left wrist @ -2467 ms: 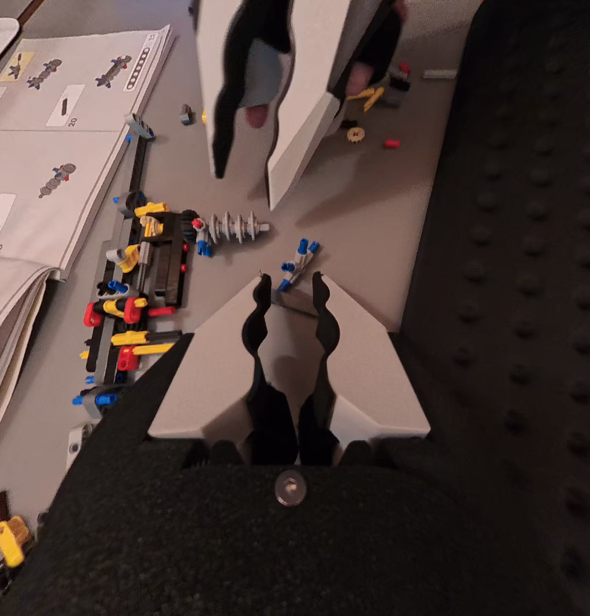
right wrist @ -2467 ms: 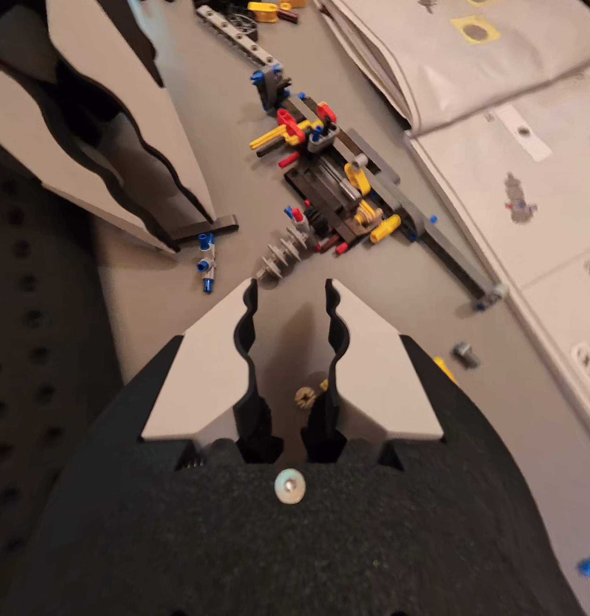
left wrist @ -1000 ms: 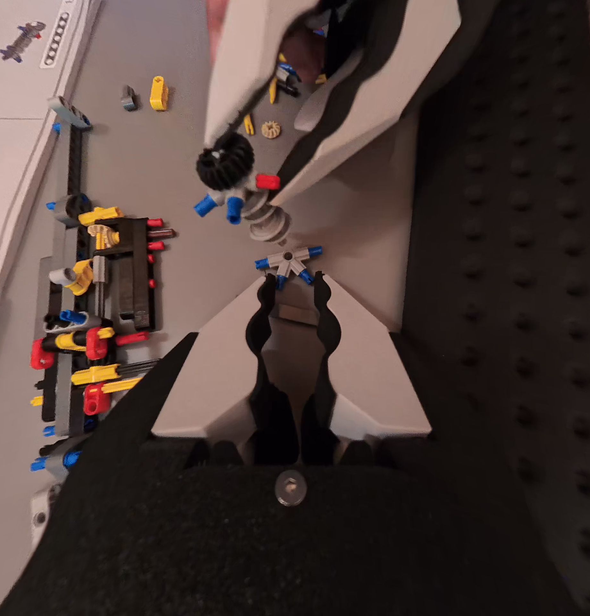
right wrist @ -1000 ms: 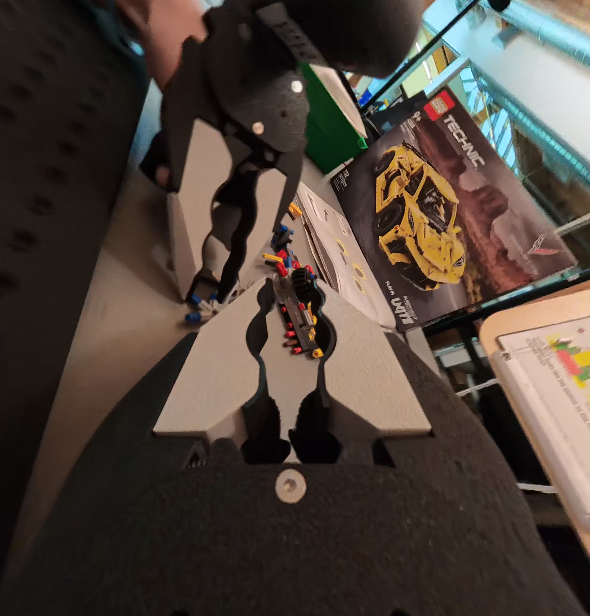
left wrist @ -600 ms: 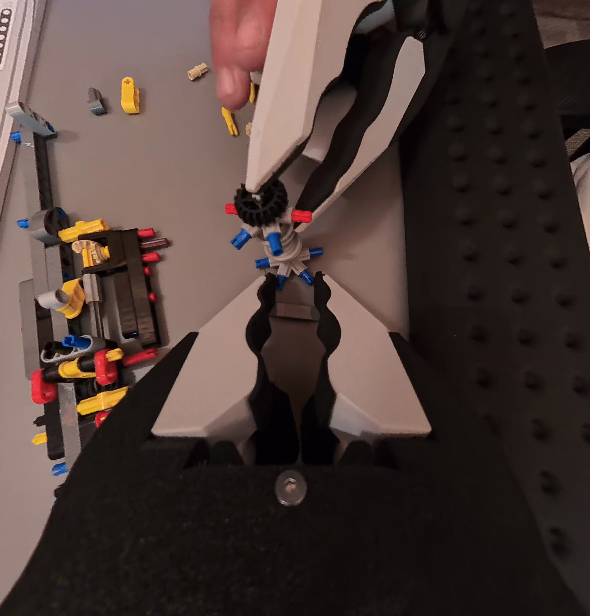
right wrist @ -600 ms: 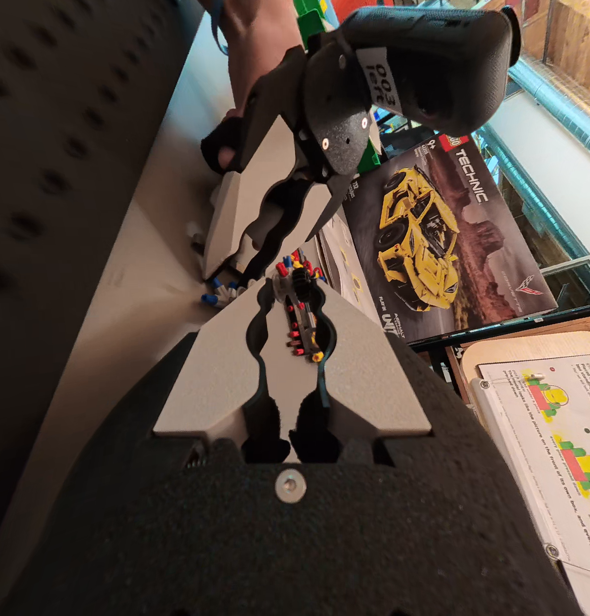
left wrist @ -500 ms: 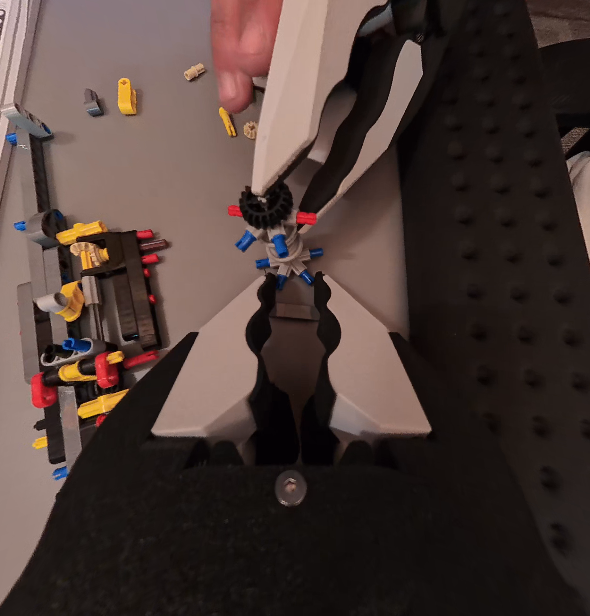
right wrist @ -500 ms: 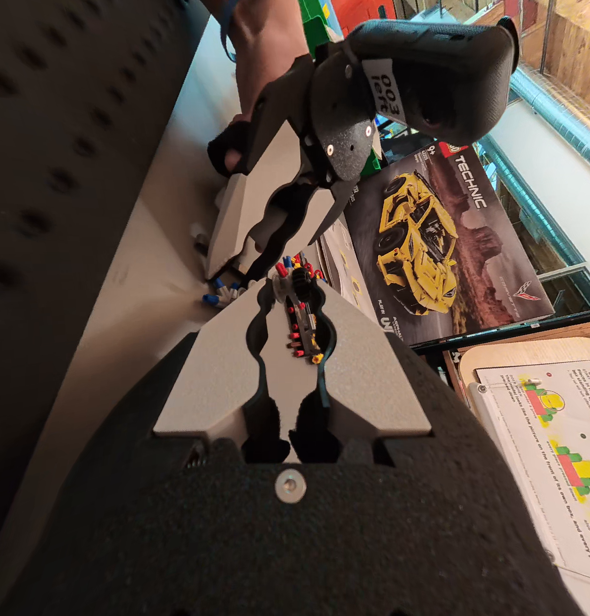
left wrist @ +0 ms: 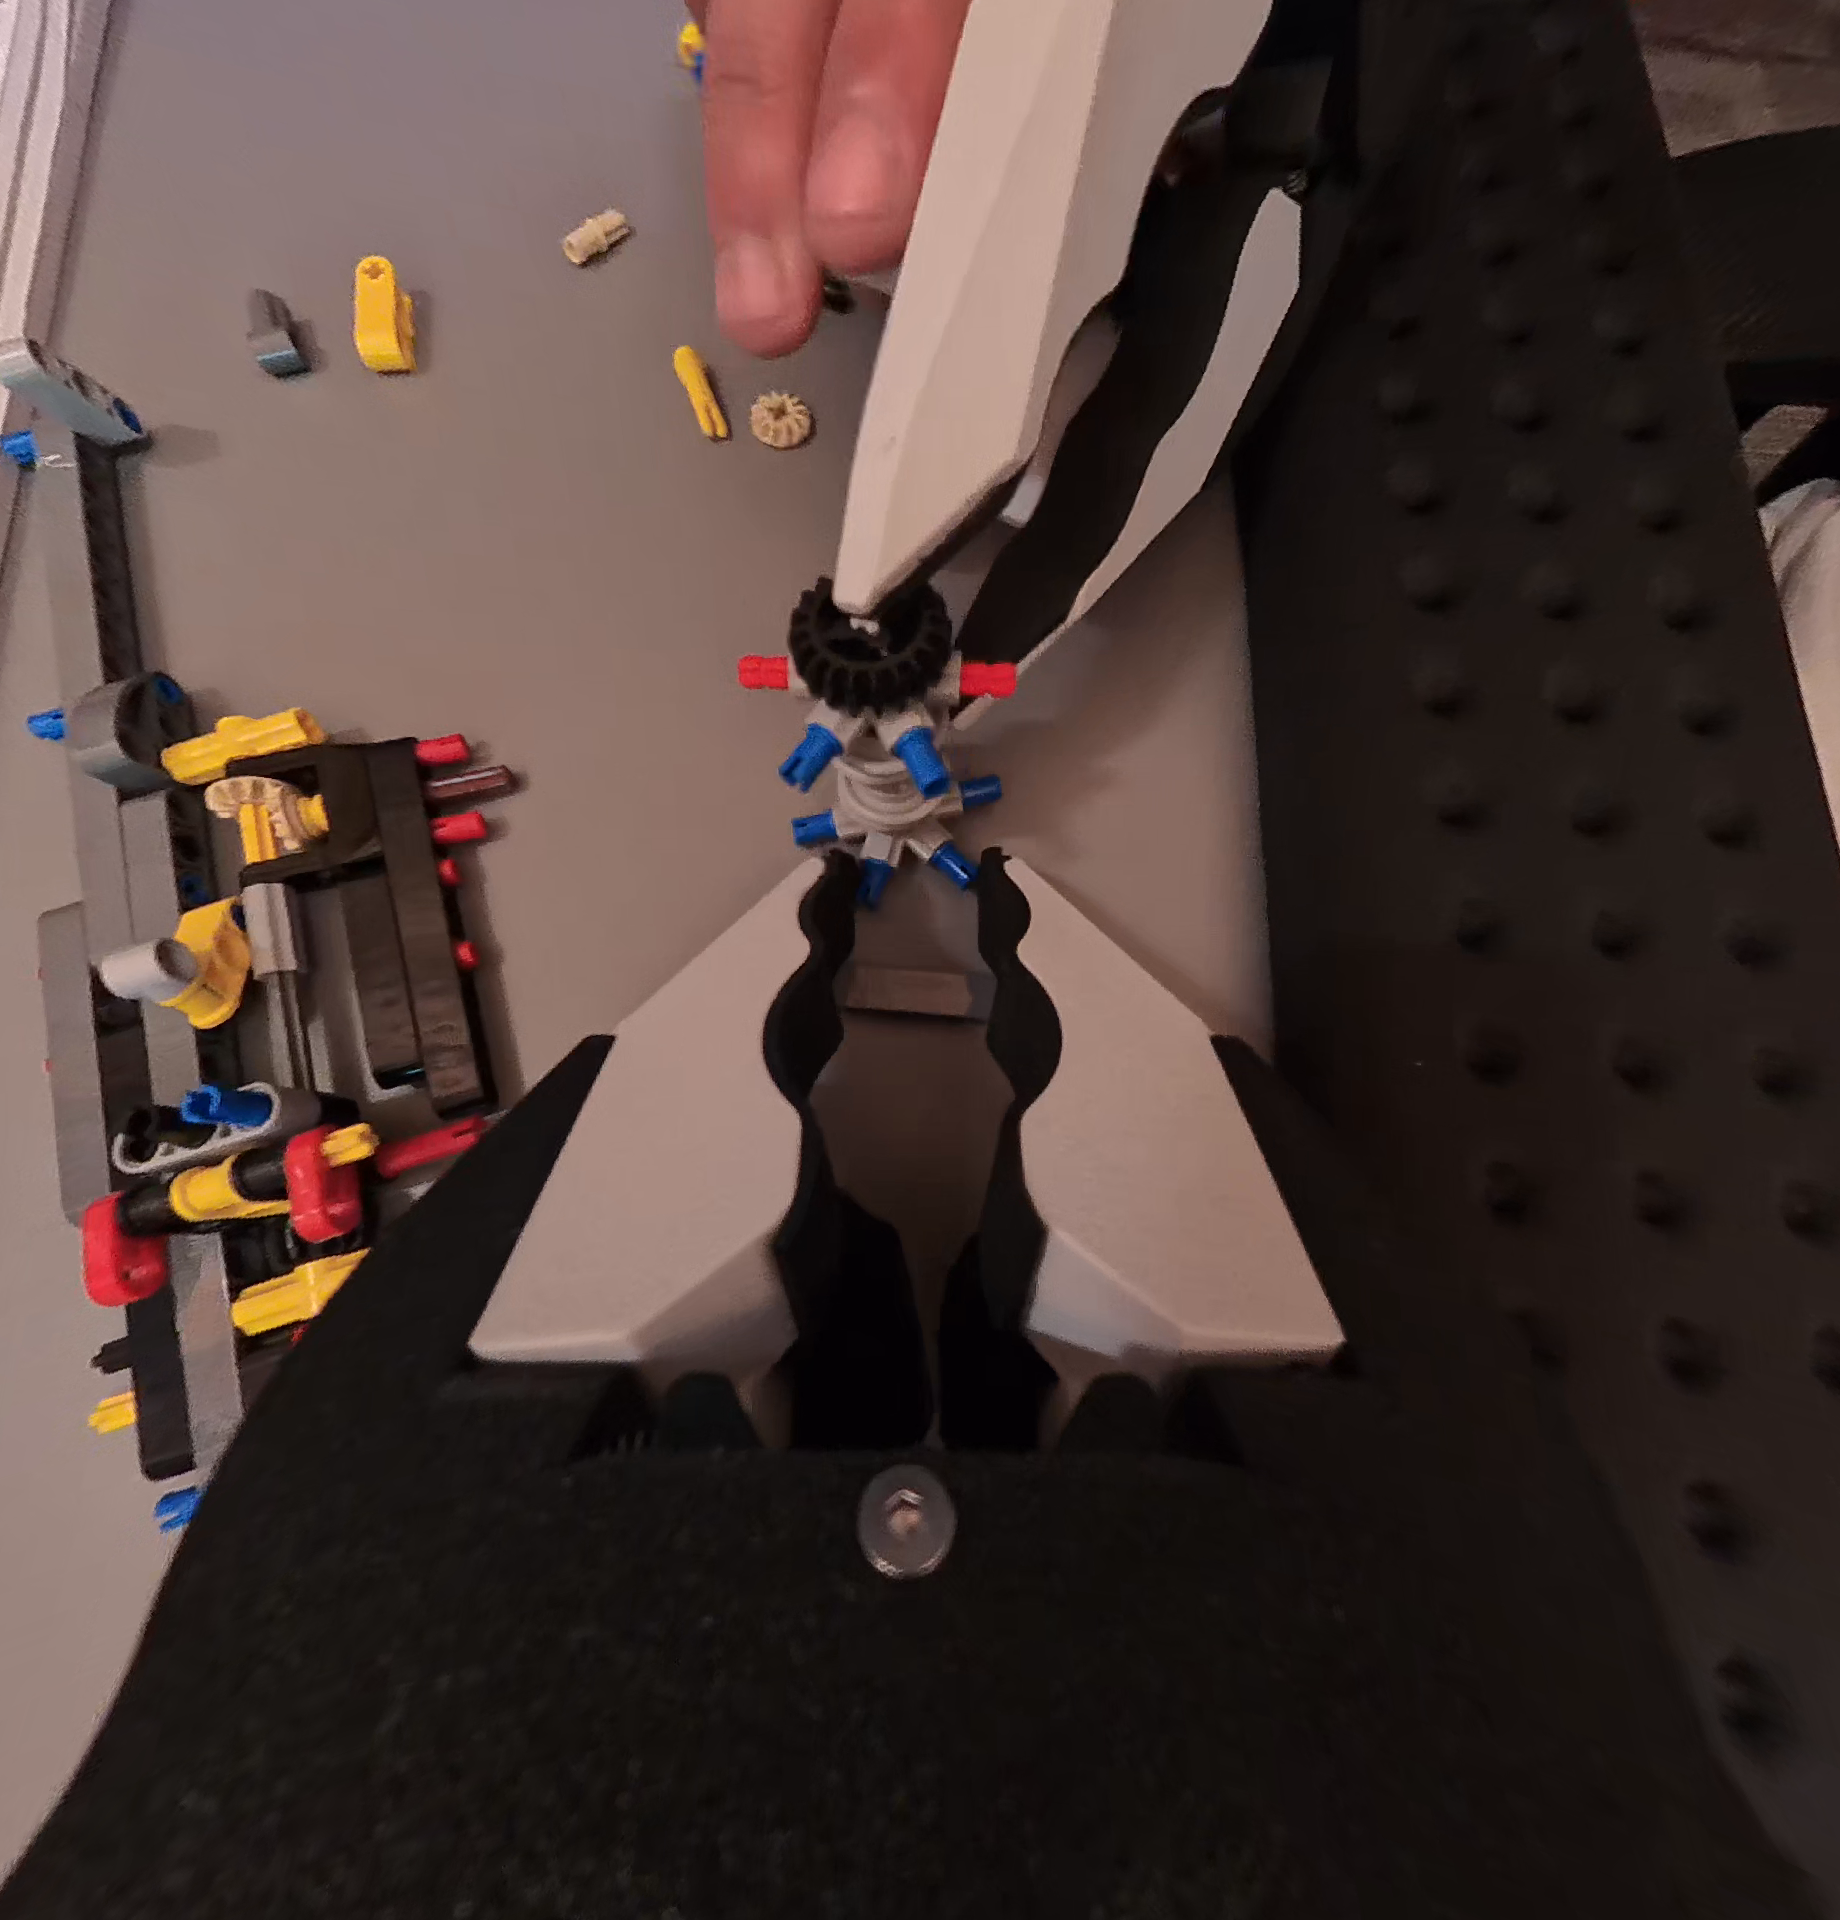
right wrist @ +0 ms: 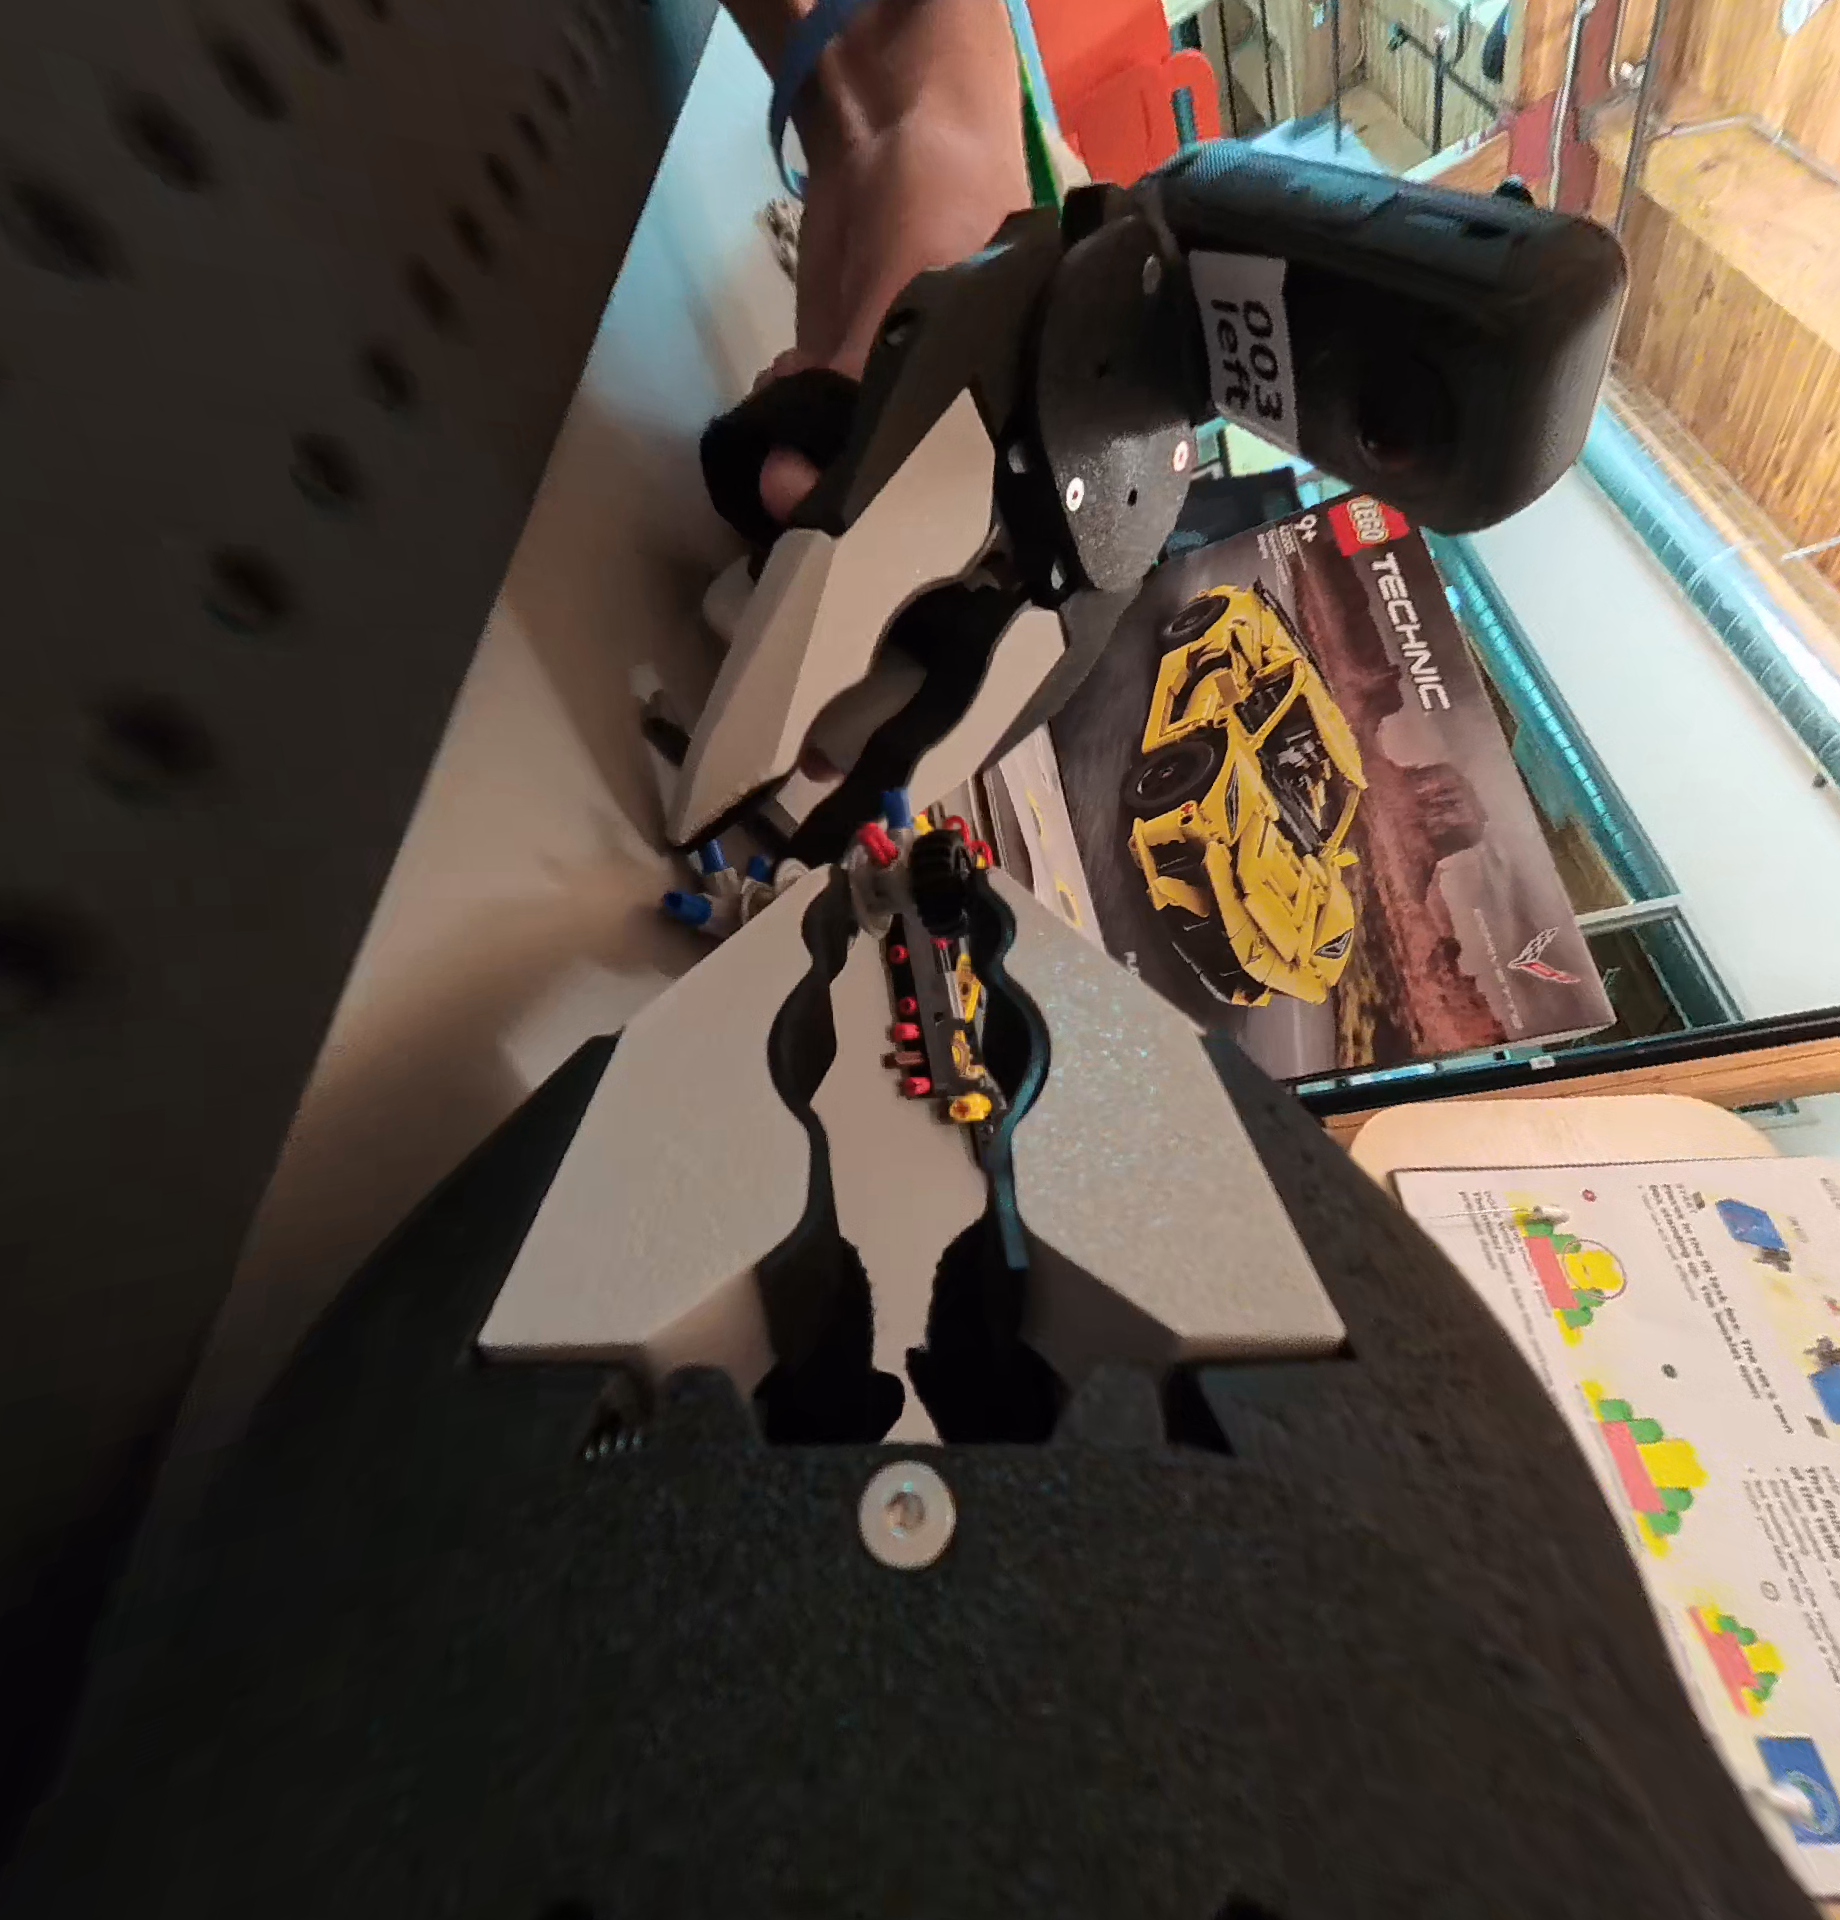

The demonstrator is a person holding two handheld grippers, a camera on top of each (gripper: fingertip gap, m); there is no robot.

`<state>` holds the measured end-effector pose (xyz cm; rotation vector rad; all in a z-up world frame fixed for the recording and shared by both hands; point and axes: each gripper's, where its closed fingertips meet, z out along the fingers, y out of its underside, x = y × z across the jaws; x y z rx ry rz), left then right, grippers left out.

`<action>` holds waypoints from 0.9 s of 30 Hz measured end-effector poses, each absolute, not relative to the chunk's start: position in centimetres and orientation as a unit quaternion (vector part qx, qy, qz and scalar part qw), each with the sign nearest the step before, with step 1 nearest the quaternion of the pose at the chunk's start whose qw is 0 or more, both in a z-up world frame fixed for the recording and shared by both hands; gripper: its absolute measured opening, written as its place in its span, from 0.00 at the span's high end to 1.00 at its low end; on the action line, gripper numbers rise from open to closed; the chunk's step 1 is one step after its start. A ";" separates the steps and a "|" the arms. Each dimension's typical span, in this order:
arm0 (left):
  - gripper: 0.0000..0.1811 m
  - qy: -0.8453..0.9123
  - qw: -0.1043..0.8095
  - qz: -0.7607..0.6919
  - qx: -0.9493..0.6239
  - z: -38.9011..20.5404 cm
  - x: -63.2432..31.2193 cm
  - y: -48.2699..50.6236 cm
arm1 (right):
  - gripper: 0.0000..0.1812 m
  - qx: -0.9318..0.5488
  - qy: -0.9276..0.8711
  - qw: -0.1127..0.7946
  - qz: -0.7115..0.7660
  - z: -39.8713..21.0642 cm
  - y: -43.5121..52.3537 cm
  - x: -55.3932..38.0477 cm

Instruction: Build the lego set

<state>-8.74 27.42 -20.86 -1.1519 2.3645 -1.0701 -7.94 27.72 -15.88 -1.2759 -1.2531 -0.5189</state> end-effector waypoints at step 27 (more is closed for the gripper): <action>0.89 0.786 0.065 -0.446 -0.423 -15.9 -12.2 29.5 | 0.88 -0.670 -0.388 0.619 -0.131 -12.7 29.9 -9.3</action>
